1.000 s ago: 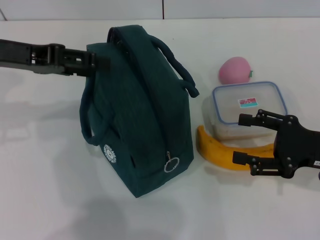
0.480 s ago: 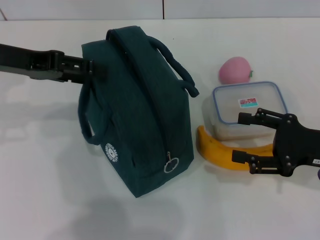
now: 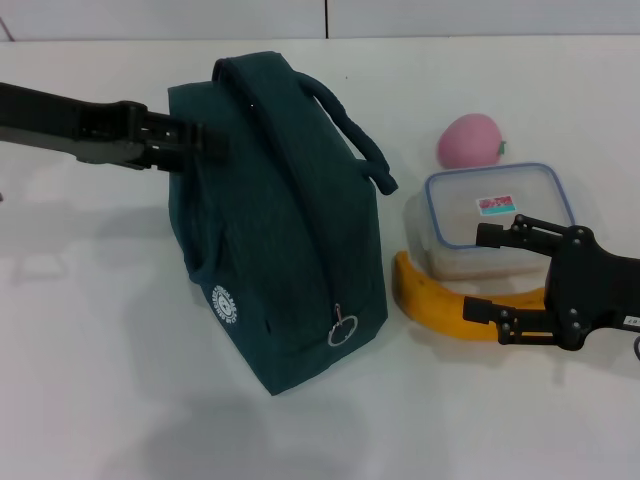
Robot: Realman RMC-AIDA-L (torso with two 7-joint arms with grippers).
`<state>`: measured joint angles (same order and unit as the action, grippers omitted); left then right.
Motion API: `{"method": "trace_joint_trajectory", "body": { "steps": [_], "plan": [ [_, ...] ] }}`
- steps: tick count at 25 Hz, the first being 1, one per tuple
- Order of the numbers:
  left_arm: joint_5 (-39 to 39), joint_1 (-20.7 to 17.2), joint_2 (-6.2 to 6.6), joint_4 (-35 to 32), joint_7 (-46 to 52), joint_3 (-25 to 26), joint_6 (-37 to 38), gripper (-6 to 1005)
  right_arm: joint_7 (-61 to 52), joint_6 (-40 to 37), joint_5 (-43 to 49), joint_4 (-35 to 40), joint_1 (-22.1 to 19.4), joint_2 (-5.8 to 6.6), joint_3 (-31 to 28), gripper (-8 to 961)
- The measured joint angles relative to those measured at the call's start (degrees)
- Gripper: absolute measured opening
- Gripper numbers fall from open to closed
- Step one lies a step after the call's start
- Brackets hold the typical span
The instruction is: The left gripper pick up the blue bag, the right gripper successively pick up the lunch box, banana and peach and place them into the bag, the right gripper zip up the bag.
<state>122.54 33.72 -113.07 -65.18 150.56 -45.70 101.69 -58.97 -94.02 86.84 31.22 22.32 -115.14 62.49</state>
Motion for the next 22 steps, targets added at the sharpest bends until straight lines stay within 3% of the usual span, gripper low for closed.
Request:
{"method": "trace_joint_trajectory", "body": {
  "steps": [9,15,18,22],
  "plan": [
    [11.6,2.2,-1.97,0.1,3.5,0.2,-3.7,750,0.0,0.7,0.0,0.4,0.1,0.0,0.0,841],
    [12.9,1.9,-1.37,0.2,2.1,0.0,-5.0,740,0.0,0.8,-0.1,0.4,0.1,0.14,-0.5,841],
    [12.9,2.0,-1.55,0.1,2.3,0.0,-4.4,524,0.0,0.9,-0.1,0.3,0.1,0.16,-0.8,841],
    [12.6,2.2,-1.61,0.2,3.0,-0.1,-2.9,330,-0.2,0.9,-0.1,0.5,0.3,0.2,-0.8,840]
  ]
}}
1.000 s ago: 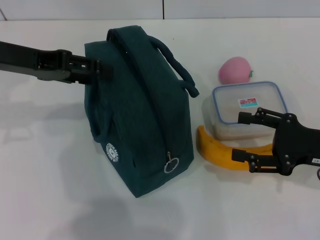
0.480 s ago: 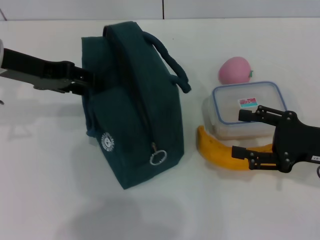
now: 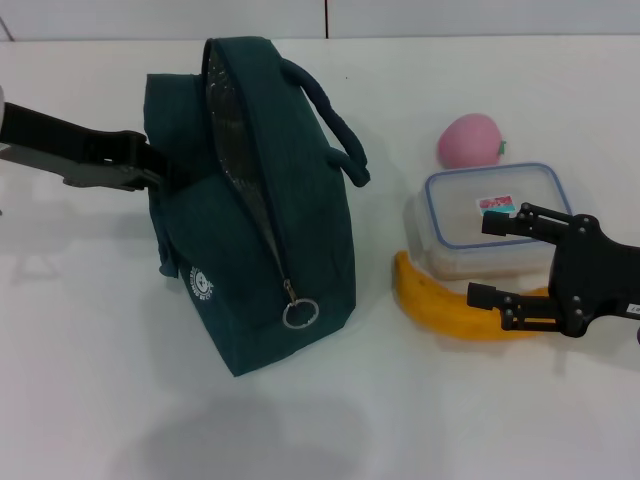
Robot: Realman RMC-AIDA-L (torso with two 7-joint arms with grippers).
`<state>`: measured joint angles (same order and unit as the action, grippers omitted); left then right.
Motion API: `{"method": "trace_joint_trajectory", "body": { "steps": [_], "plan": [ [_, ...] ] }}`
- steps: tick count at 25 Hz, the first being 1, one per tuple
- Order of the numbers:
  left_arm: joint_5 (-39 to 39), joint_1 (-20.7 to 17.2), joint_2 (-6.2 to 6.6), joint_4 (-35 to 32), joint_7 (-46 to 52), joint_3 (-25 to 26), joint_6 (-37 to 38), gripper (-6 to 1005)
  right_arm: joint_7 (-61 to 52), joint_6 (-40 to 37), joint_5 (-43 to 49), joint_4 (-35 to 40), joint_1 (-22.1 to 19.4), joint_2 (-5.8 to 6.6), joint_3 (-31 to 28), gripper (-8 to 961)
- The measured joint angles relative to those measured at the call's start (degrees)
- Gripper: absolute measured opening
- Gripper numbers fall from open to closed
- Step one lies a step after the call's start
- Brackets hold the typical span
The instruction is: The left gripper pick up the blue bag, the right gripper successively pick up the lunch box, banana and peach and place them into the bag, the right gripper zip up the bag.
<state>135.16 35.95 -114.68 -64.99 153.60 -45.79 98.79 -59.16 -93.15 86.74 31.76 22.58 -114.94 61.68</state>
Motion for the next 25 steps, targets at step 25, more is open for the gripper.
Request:
{"method": "trace_joint_trajectory", "body": {
  "steps": [25],
  "plan": [
    [-9.1,-0.9,0.09,1.1,2.7,0.3,2.0,40,-16.4,10.3,0.0,-10.0,-0.4,0.19,-25.6,840]
  ]
}}
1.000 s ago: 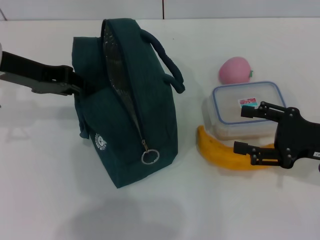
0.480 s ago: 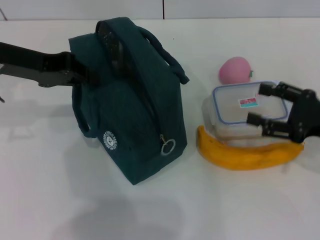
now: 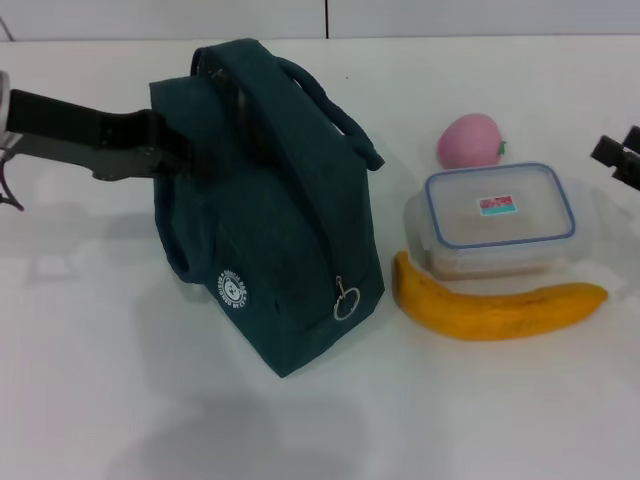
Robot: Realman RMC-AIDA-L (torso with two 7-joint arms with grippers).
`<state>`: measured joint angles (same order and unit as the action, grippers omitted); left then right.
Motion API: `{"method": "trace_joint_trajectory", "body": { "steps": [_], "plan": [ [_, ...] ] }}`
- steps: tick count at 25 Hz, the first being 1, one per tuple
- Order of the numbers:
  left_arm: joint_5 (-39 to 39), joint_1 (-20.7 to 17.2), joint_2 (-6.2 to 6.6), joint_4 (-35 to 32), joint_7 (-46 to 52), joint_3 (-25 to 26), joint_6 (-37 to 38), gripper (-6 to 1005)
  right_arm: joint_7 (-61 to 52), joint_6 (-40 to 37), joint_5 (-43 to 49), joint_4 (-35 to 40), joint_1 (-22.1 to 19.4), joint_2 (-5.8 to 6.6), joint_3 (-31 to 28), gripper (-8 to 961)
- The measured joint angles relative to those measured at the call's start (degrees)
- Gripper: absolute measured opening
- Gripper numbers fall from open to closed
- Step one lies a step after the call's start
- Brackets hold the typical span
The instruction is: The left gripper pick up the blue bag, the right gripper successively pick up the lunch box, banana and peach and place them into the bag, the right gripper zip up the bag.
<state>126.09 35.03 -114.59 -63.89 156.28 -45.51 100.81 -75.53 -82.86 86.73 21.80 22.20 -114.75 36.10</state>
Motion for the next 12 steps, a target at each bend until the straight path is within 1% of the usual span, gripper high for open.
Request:
{"method": "trace_joint_trajectory", "body": {
  "steps": [3,6,9,12],
  "plan": [
    [0.0,0.3,-0.02,0.0,0.0,-0.2,0.3,40,-4.8,3.5,0.0,-2.2,0.1,0.06,-0.2,840],
    [0.3,0.8,-0.12,0.4,-0.3,-0.4,0.3,40,-7.1,6.2,0.0,-5.1,1.1,0.14,0.1,840],
    [0.5,1.0,-0.2,0.4,-0.4,-0.4,0.3,40,-8.7,9.6,0.0,-7.1,1.8,-0.23,0.2,841],
    [0.5,0.9,-0.21,0.4,-0.4,-0.4,0.3,40,-9.3,11.1,0.0,-9.2,2.7,-0.38,0.2,841]
  ]
}}
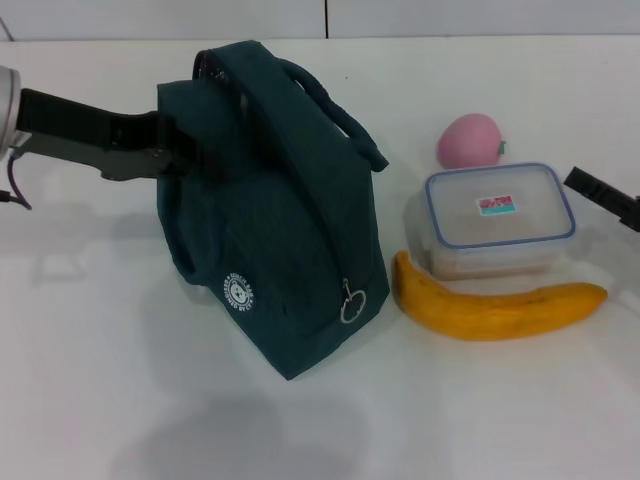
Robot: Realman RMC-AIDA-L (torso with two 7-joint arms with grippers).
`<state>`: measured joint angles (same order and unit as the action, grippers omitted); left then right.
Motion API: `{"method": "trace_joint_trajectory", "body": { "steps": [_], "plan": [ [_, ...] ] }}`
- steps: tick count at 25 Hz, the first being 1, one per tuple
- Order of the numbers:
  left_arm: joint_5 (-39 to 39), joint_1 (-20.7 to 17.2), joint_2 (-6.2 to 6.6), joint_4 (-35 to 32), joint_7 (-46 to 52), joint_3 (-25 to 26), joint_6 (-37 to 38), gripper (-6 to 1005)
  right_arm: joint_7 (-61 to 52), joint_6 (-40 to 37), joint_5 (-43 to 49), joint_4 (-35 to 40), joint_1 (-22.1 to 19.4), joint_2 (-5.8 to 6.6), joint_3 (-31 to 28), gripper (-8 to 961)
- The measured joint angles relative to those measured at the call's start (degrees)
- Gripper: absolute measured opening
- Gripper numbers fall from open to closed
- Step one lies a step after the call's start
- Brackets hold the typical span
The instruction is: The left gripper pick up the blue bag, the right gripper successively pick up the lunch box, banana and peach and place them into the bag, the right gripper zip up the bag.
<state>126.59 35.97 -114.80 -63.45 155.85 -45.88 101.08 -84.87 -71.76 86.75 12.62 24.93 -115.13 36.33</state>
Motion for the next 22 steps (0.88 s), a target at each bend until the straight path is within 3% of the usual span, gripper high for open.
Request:
{"method": "trace_joint_trajectory", "body": {
  "steps": [8,22],
  "plan": [
    [0.1,-0.4,-0.27,0.1,-0.1,0.0,0.0,40,-4.1,0.1,0.5,-3.0,1.9,-0.01,1.3,840],
    [0.1,-0.4,-0.04,1.5,-0.2,-0.2,0.1,39,-13.4,-6.8,0.3,-2.8,1.6,0.14,2.6,841]
  ]
}}
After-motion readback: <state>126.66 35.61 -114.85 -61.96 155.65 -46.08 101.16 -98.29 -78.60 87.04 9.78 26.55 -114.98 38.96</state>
